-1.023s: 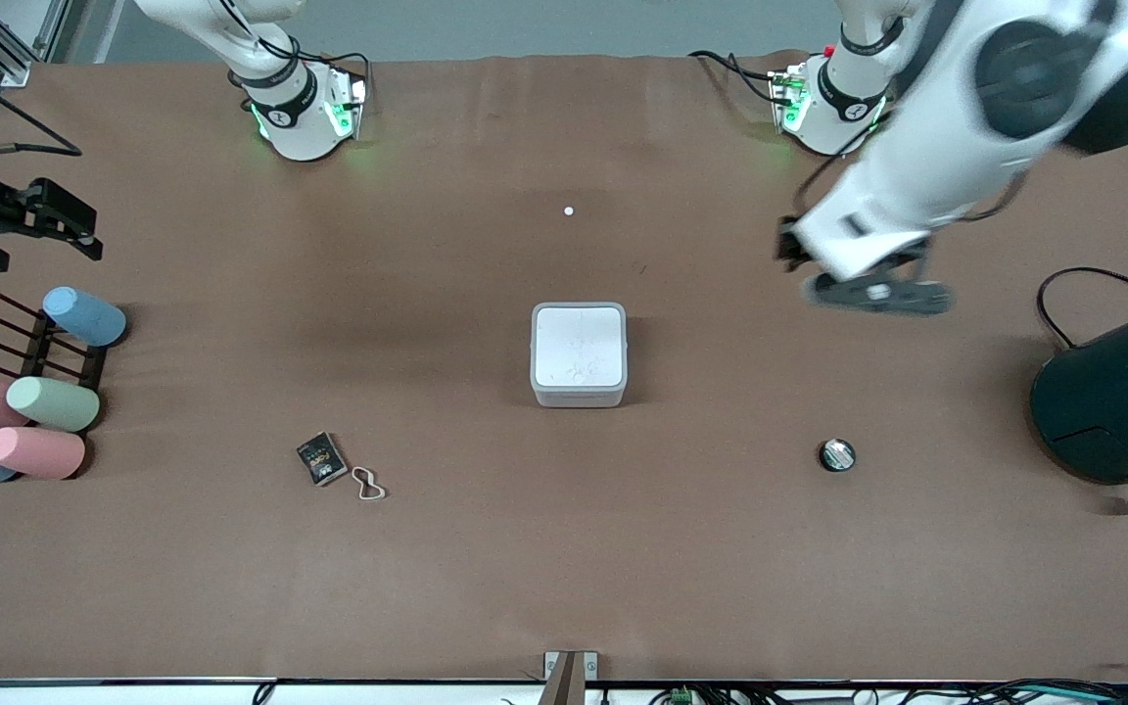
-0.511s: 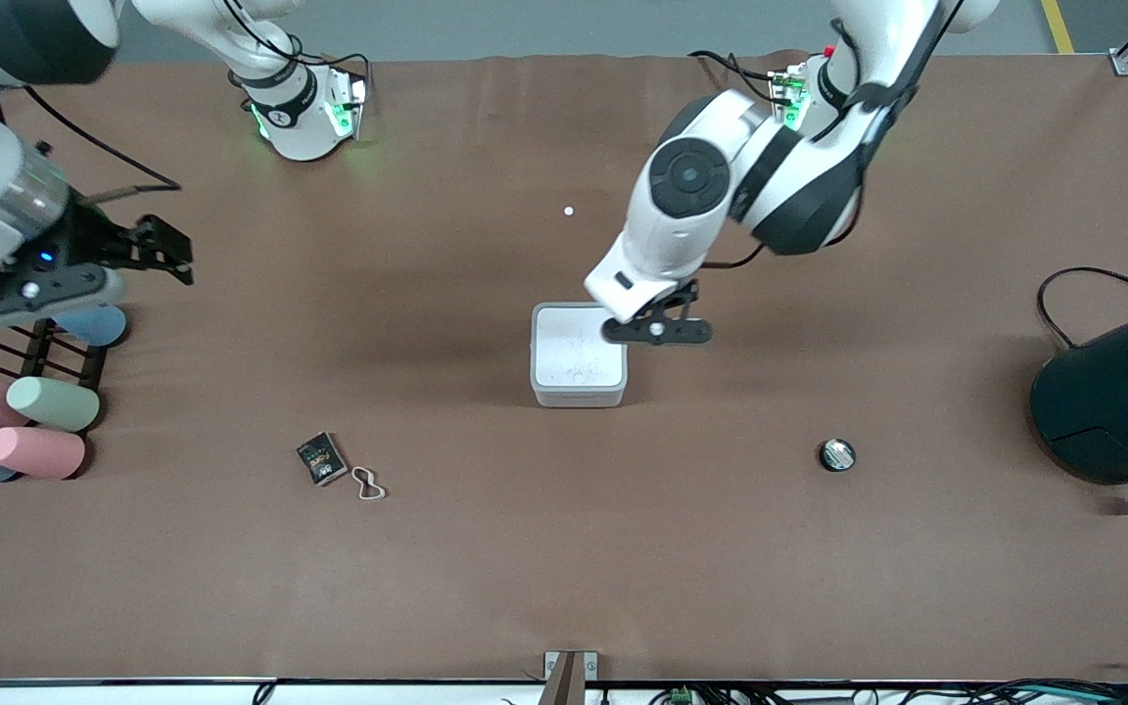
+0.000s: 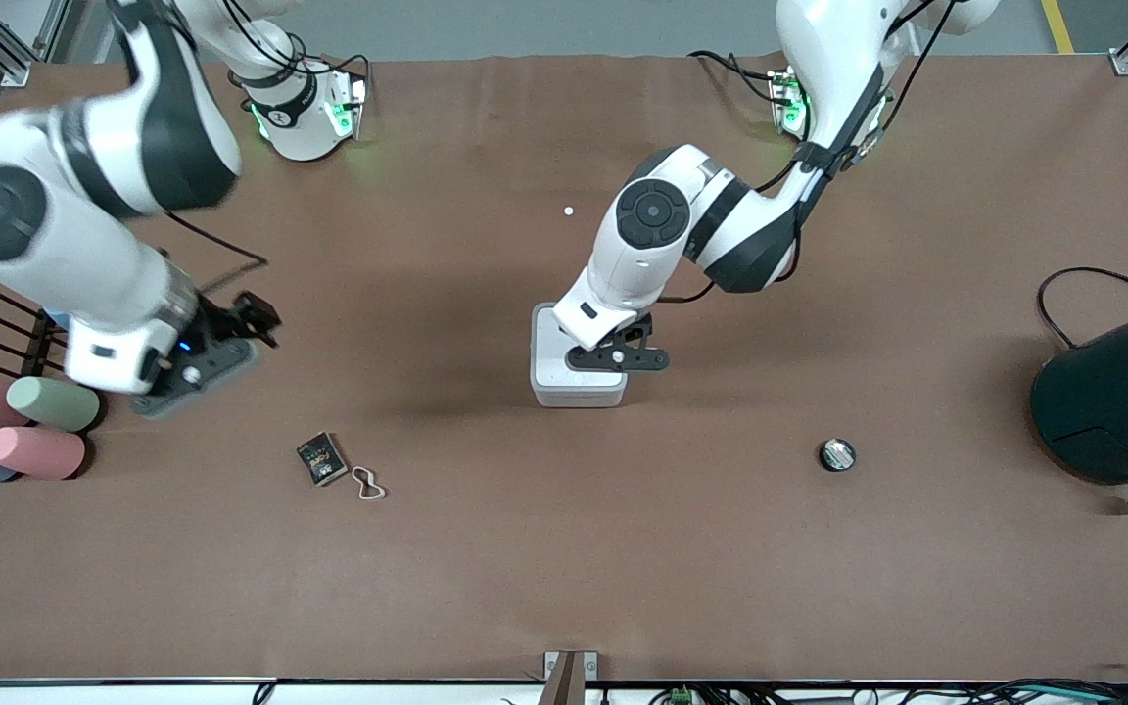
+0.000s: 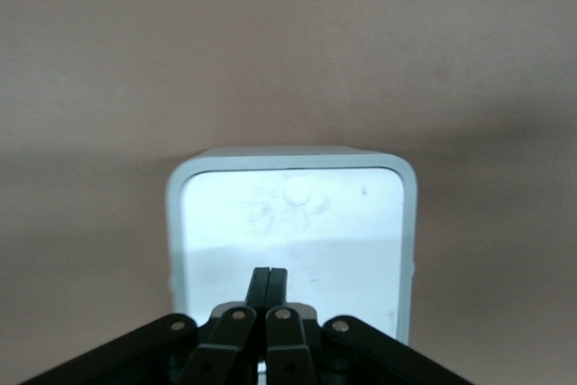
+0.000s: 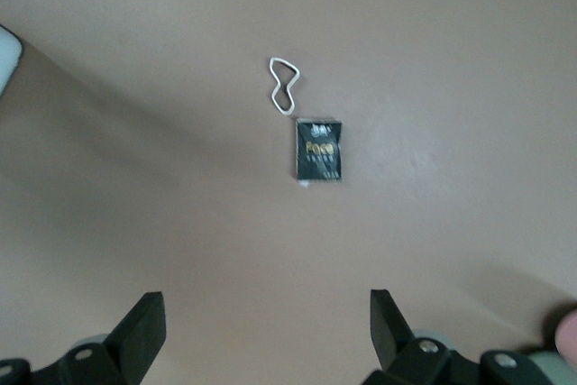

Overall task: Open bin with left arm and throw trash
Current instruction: 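Lift the bin lid with the left gripper while the right gripper reaches the band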

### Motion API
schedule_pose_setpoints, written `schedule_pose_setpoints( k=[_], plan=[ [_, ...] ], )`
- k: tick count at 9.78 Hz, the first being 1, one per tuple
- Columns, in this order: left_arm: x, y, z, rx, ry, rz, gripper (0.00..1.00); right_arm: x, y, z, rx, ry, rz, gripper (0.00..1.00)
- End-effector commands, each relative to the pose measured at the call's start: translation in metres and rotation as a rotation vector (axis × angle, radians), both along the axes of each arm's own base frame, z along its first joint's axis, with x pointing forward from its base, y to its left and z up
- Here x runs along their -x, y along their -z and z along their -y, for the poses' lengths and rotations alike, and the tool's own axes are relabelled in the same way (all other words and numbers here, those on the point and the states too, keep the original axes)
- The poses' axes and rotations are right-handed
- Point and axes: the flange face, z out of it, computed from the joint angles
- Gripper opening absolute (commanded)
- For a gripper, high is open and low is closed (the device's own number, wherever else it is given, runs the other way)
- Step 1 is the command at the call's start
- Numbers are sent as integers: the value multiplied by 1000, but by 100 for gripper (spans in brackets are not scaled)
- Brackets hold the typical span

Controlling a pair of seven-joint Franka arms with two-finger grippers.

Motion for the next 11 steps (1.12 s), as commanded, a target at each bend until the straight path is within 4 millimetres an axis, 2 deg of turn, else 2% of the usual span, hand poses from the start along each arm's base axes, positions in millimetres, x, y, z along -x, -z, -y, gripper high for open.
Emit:
schedule_pose_setpoints(
  k=[1, 2, 3, 4, 5, 6, 7, 8, 10, 11],
  plan=[
    [9, 34, 21, -23, -7, 16, 0, -13, 55, -35, -29, -88, -18, 98],
    [11, 43, 23, -42, 7, 20, 0, -22, 90, -39, -123, -130, -53, 98],
    [11, 57, 22, -56, 10, 7, 0, -38, 109, -33, -192, -223, -3, 97],
    [14, 69, 26, -59, 16, 1, 0, -53, 146, -10, -213, -259, 4, 97],
    [13, 64, 30, -48, 19, 9, 0, -61, 163, -10, -211, -262, -1, 97],
    [4, 46, 26, -36, 12, 28, 0, -62, 165, -18, -206, -260, 1, 98],
    [-3, 19, 17, -50, 4, 32, 0, -68, 173, -19, -199, -216, -3, 98],
    [-10, -19, 10, -74, 7, 28, 0, -71, 185, -22, -193, -182, -12, 99],
    [-17, -66, -9, -136, 12, -25, 0, -75, 192, -26, -188, -129, -1, 100],
    [-36, -88, -43, -143, 8, -25, 4, -80, 196, -26, -173, -90, 24, 100]
  ],
)
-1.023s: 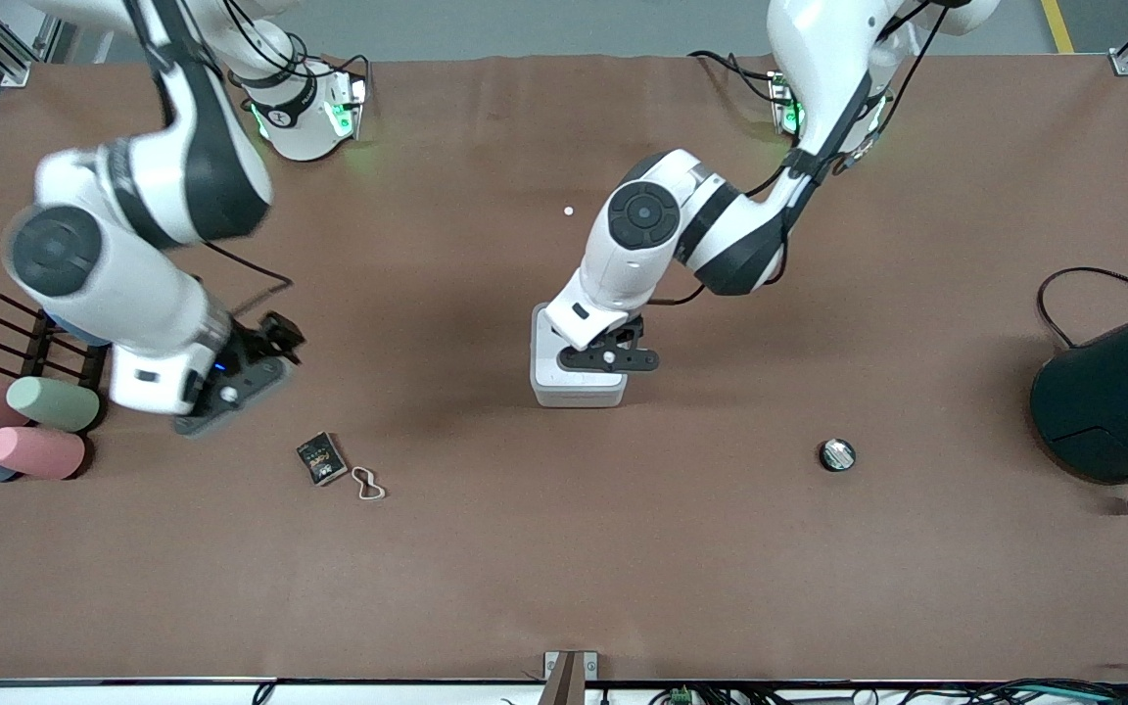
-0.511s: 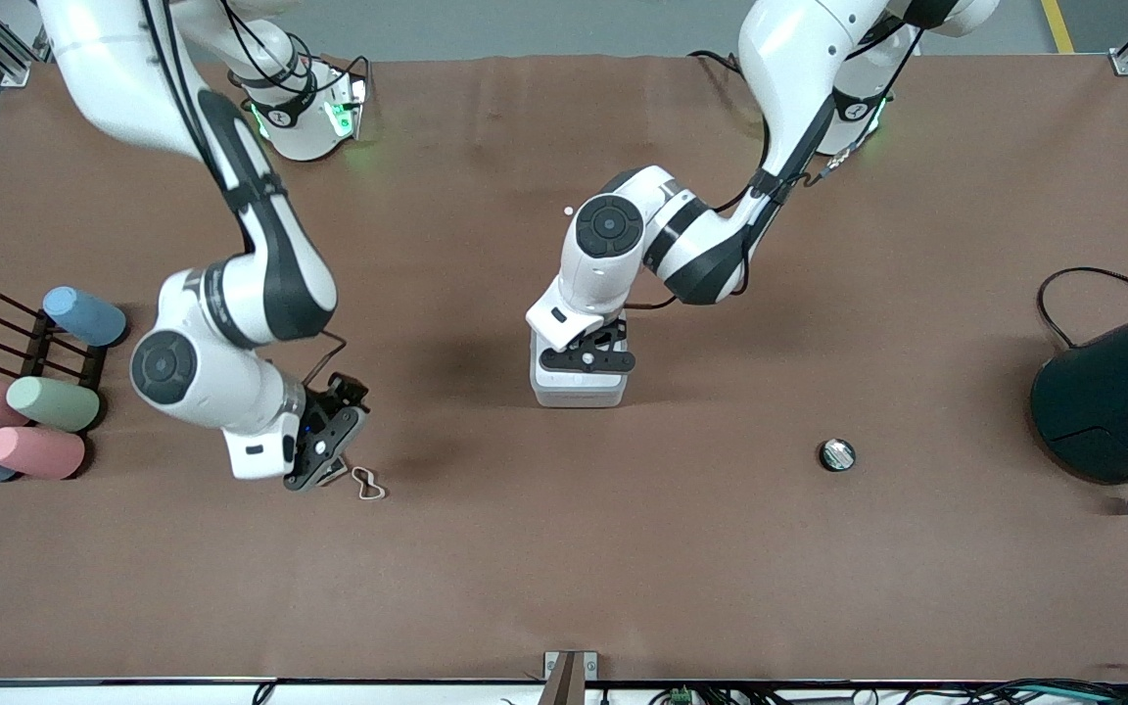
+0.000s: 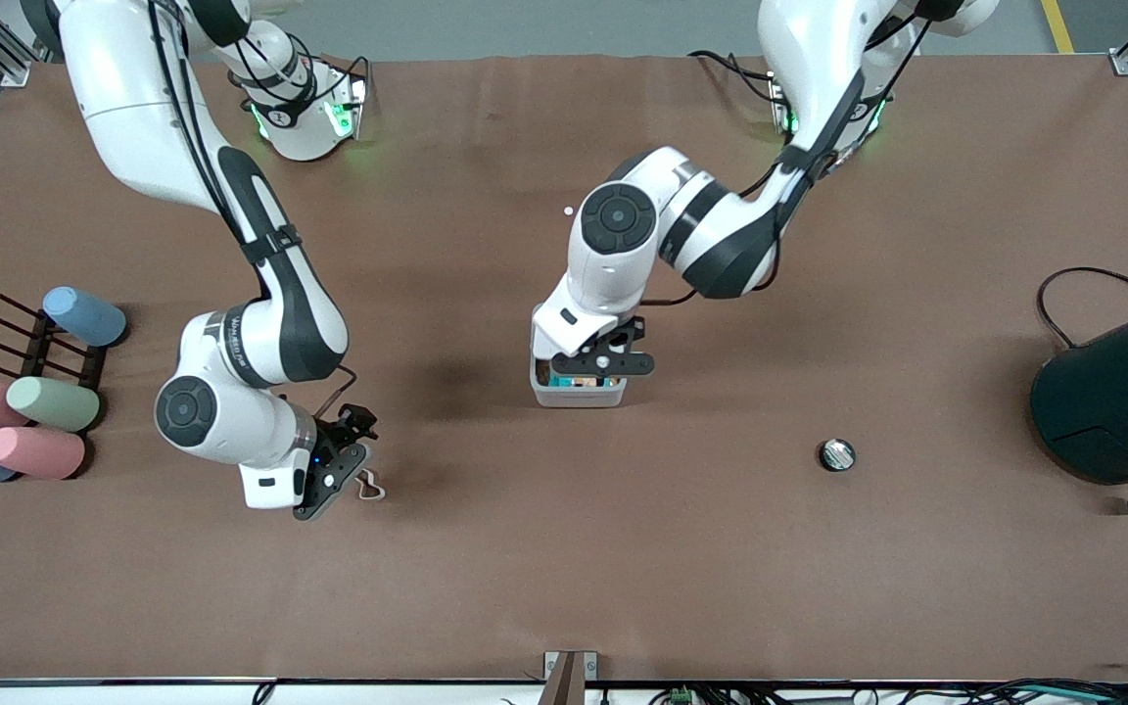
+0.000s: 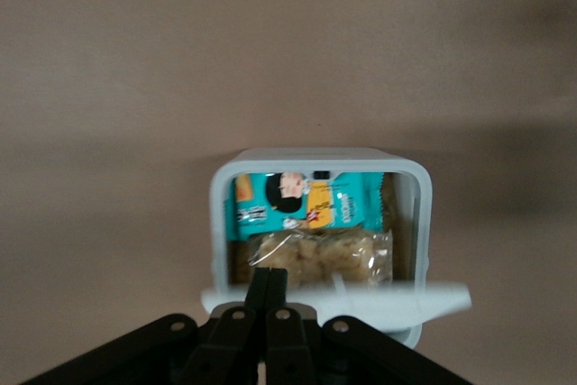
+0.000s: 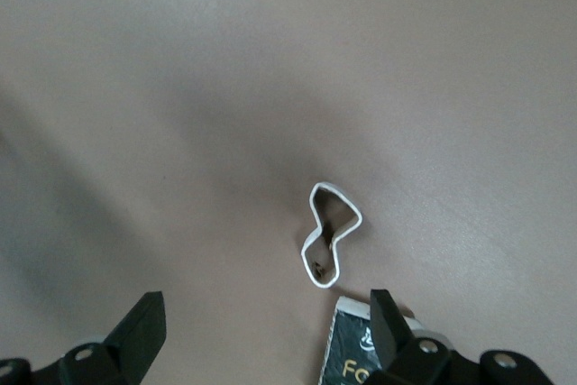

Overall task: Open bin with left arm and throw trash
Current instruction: 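Lift the bin lid with the left gripper while the right gripper reaches the band, then move the left gripper to the tape roll while the right gripper grasps the band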

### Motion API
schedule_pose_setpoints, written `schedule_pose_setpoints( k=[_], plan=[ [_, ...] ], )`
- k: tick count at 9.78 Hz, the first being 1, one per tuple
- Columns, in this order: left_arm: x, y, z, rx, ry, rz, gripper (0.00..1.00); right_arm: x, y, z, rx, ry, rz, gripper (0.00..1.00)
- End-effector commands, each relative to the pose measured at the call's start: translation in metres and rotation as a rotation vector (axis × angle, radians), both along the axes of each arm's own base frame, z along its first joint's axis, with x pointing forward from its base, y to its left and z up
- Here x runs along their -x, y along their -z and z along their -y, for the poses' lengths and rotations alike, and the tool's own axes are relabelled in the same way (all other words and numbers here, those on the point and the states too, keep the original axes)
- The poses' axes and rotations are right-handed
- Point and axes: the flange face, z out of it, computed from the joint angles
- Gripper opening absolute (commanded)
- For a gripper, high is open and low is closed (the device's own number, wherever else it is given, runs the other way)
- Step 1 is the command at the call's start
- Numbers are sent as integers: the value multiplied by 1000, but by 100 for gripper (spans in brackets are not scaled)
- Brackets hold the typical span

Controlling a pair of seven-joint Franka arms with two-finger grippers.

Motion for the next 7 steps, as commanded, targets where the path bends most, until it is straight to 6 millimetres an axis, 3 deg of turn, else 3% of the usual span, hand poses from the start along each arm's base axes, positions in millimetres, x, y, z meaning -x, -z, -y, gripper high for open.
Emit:
schedule_pose_setpoints(
  k=[1, 2, 3, 4, 6, 7],
  plan=[
    [-27, -44, -66, -34, 76, -13, 5, -12, 7, 0, 46, 92, 49, 100],
    [-34, -54, -94, -60, 113, -52, 18, -13, 8, -8, 96, 118, 90, 100],
    [-47, -58, -130, -77, 99, -84, 48, -13, 13, -9, 124, 144, 102, 97],
    [-62, -58, -163, -72, 122, -93, 99, -20, 20, -2, 123, 164, 108, 95],
    [-93, -51, -238, -52, 182, -103, 99, -20, 41, -8, 119, 171, 109, 90],
    [-99, -37, -259, -47, 198, -105, 99, -20, 49, -8, 118, 171, 112, 85]
  ],
)
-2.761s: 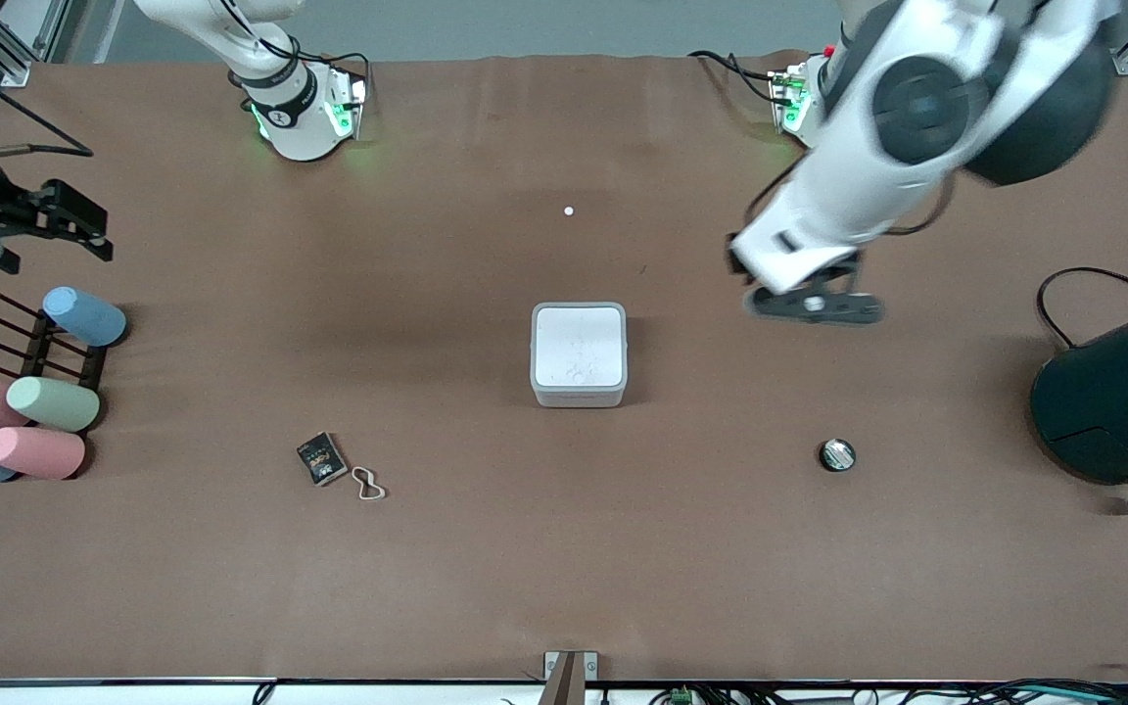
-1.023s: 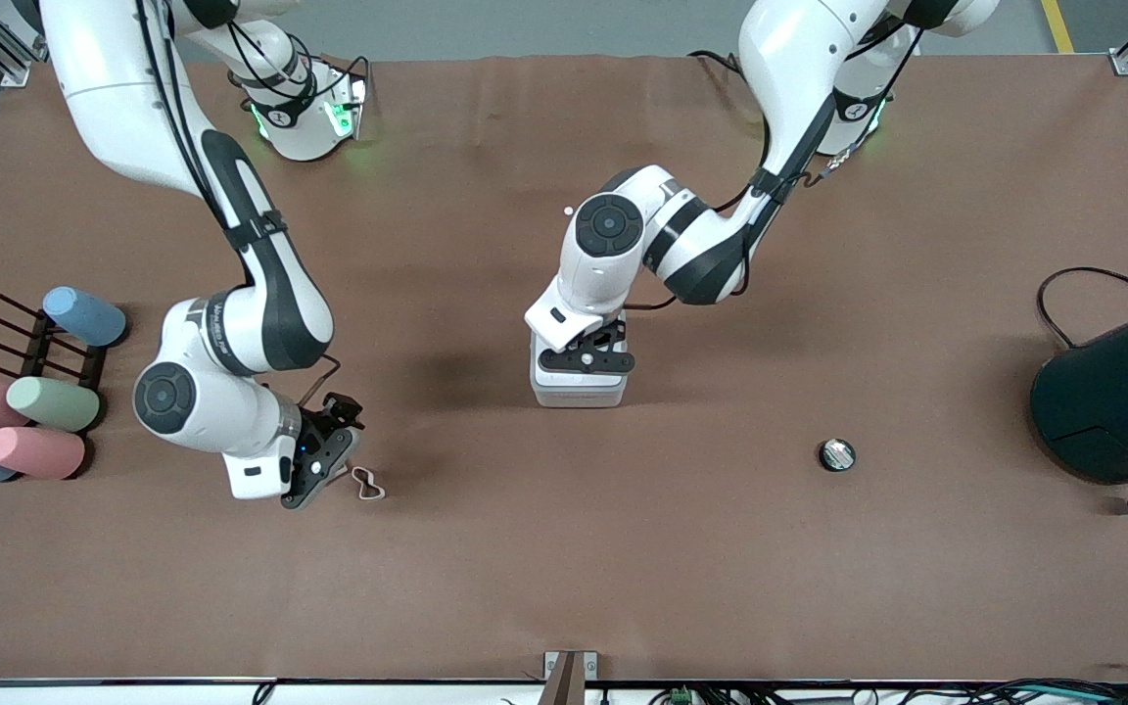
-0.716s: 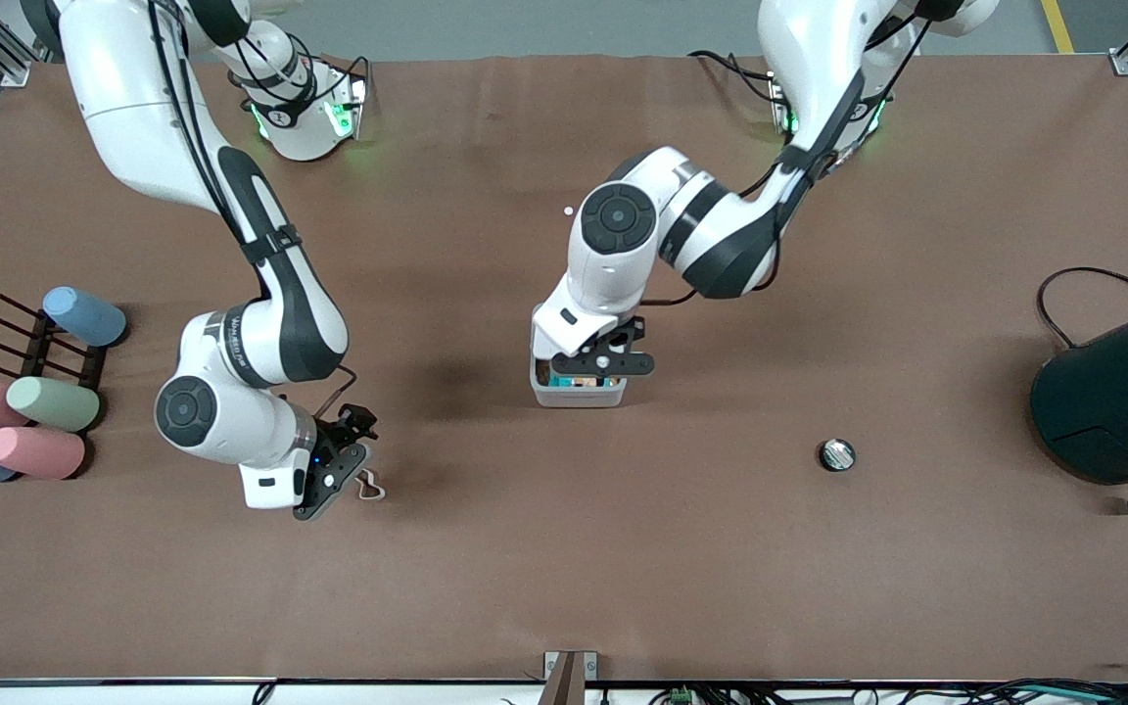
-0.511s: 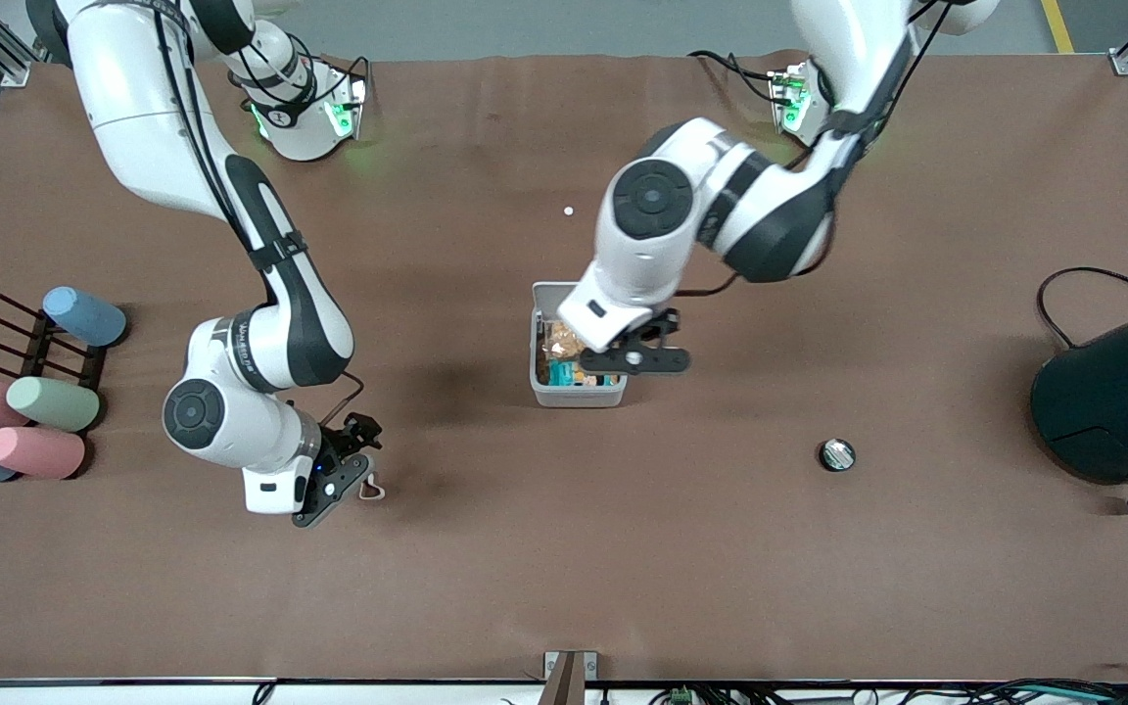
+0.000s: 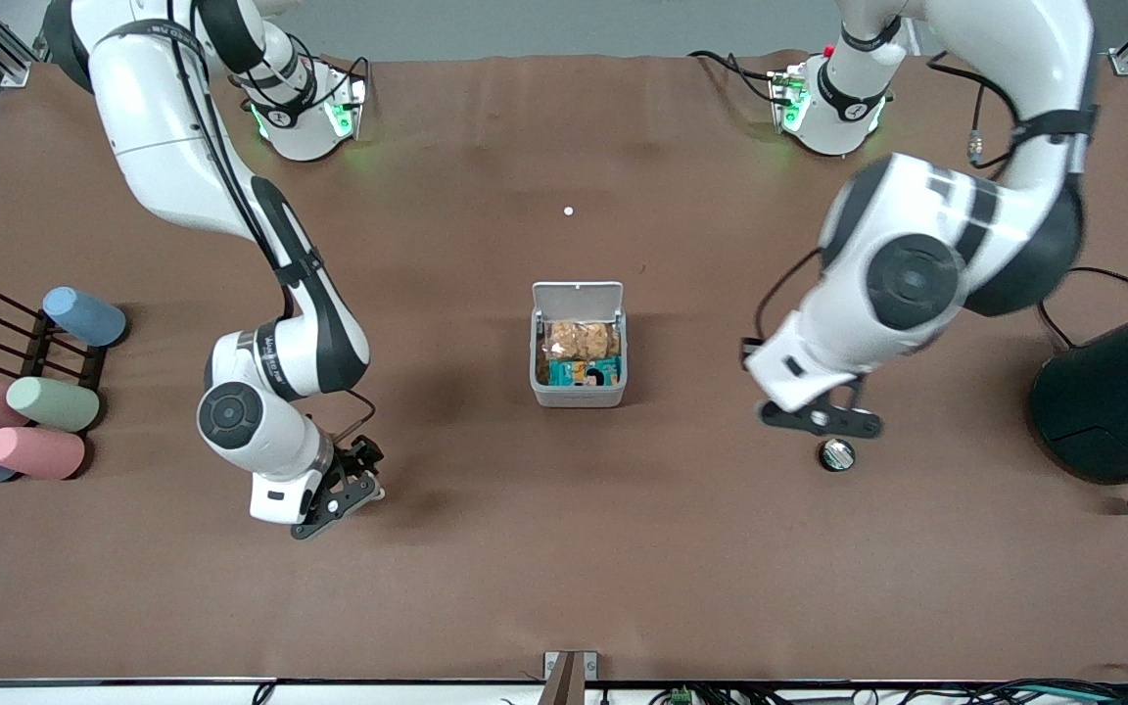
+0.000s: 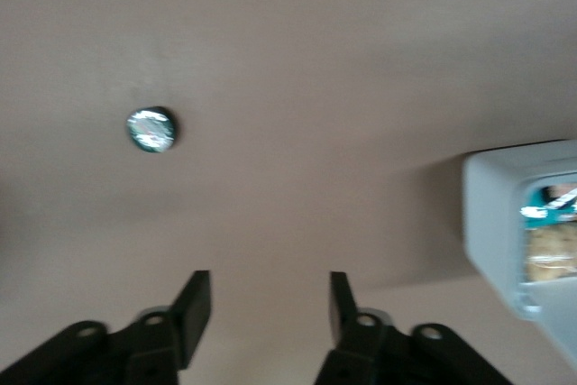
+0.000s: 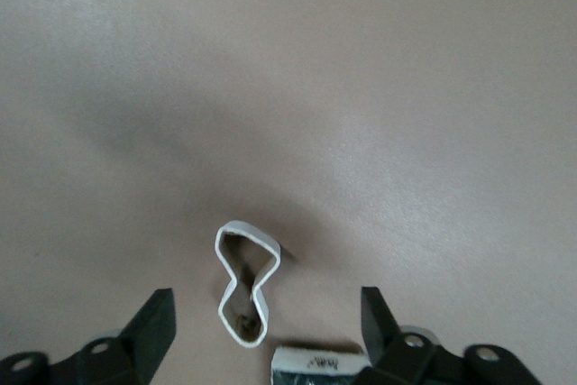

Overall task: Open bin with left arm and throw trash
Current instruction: 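Move the left gripper to the tape roll while the right gripper grasps the band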

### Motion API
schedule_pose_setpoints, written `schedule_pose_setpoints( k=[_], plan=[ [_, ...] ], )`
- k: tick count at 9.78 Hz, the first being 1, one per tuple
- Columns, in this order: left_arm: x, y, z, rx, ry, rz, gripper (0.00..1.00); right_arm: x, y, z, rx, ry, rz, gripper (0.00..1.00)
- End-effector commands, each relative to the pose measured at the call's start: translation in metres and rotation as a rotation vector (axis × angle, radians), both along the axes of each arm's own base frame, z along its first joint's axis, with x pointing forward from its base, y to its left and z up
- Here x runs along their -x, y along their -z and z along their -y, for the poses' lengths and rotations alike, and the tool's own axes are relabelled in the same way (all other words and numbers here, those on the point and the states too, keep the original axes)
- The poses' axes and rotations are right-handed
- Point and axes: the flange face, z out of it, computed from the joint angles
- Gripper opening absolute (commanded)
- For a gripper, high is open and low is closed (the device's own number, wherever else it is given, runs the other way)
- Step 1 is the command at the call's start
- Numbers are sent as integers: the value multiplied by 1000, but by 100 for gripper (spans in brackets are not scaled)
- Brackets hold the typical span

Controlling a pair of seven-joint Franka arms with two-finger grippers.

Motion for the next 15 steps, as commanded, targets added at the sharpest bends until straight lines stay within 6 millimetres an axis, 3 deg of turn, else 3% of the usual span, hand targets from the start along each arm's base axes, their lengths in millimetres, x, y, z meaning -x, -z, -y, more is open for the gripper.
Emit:
schedule_pose_setpoints(
  k=[1, 3, 5, 6, 7, 9, 10, 12, 13, 15],
  plan=[
    [-5, 31, -42, 16, 76, 5, 100, -5, 16, 3, 6, 24, 4, 80],
    [-1, 81, -70, 32, 128, 41, 100, -4, 24, 3, 9, 28, -5, 61],
    [24, 131, -81, -8, 179, 99, 99, -4, 25, 4, 7, 33, -8, 47],
    [32, 154, -84, -19, 201, 123, 100, -3, 24, 3, 3, 35, -9, 33],
    [32, 167, -99, -31, 205, 152, 99, -4, 24, 4, 1, 39, -8, 26],
    [29, 206, -128, -44, 244, 247, 99, -2, 30, 7, -2, 45, -17, 26],
    [25, 215, -145, -51, 244, 263, 99, -3, 32, 5, -11, 50, -7, 26],
    [14, 247, -139, -8, 232, 317, 99, -2, 32, 3, -14, 50, -9, 11],
    [10, 251, -141, -5, 221, 318, 99, -3, 31, 3, -16, 51, -9, 3],
    [3, 244, -141, 3, 214, 337, 99, -6, 16, 3, -33, 58, 0, 0]
  ],
)
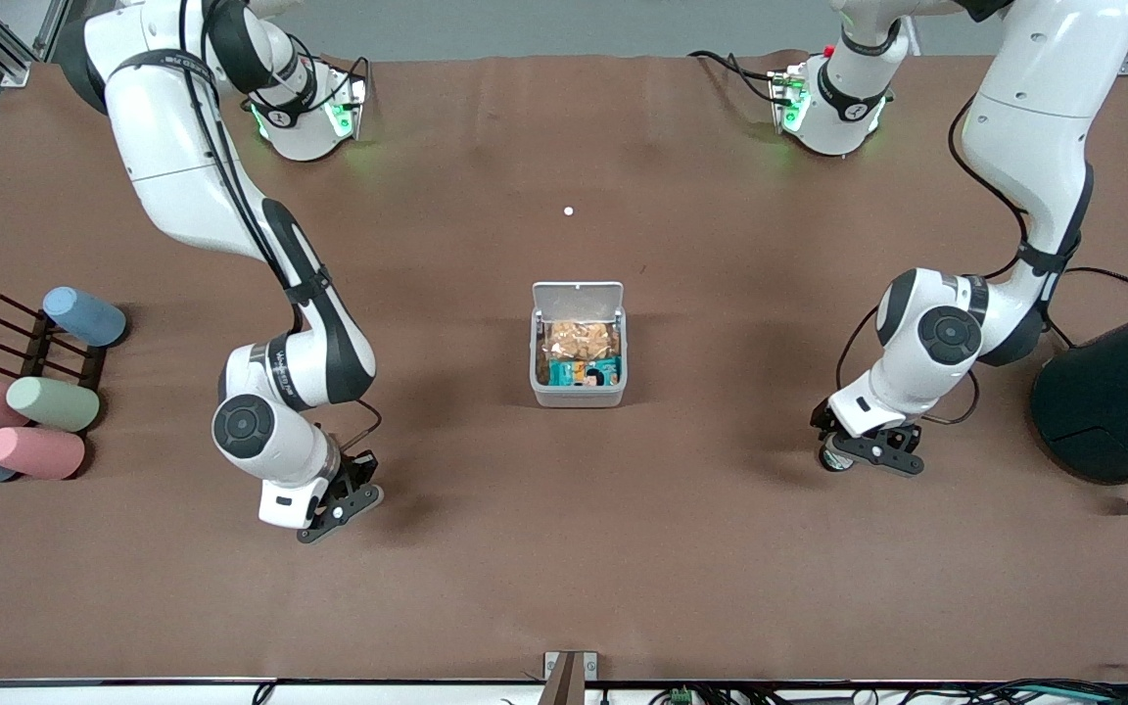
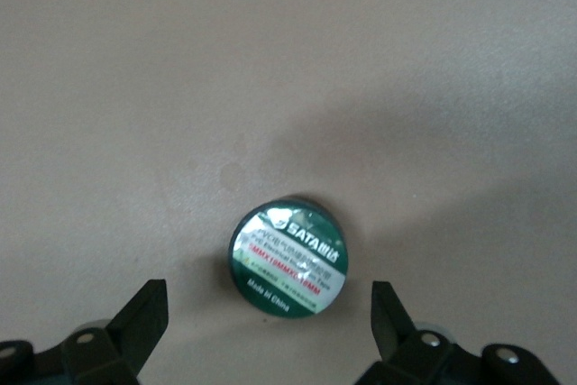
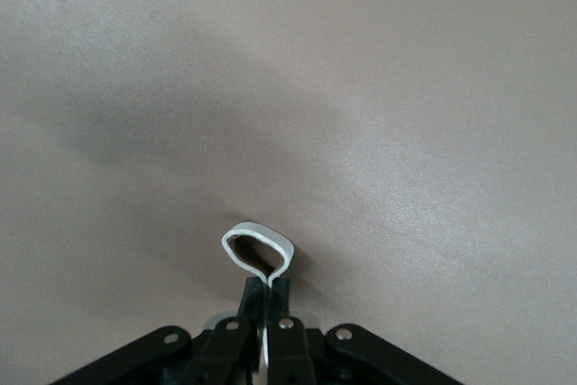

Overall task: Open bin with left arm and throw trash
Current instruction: 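Move the left gripper to the tape roll while the right gripper grasps the band, then carry the white rubber band into the bin with the right gripper and release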

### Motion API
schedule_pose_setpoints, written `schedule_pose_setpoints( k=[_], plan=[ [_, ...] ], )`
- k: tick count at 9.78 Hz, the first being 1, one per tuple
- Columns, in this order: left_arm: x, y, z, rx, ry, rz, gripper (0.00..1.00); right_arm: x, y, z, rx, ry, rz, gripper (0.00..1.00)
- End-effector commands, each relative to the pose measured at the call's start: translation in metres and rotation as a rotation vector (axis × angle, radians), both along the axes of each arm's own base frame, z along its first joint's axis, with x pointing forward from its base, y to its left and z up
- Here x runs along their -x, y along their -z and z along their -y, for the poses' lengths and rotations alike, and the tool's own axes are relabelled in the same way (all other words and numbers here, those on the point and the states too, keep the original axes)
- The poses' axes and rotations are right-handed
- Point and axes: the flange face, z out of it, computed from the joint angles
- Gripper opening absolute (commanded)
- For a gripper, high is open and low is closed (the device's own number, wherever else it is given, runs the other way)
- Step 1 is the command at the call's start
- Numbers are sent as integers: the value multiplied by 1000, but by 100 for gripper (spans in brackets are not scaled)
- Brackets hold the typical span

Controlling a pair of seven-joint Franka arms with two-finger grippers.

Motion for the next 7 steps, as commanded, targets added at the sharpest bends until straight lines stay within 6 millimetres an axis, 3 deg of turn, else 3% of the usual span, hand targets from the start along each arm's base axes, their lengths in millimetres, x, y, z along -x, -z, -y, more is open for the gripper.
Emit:
schedule_pose_setpoints(
  k=[1, 3, 6, 7],
  plan=[
    [-15, -6, 3, 7, -5, 27, 99, 0, -18, -6, -24, 13, -16, 0],
    [-17, -1, 0, 25, -32, 21, 99, 11, -49, -33, -91, 10, -78, 0],
    [-14, 7, 7, 58, -57, 1, 99, 36, -79, -77, -196, 35, -191, 1],
    [-14, 8, 7, 58, -55, -1, 89, 48, -89, -103, -203, 70, -219, 1]
  ],
)
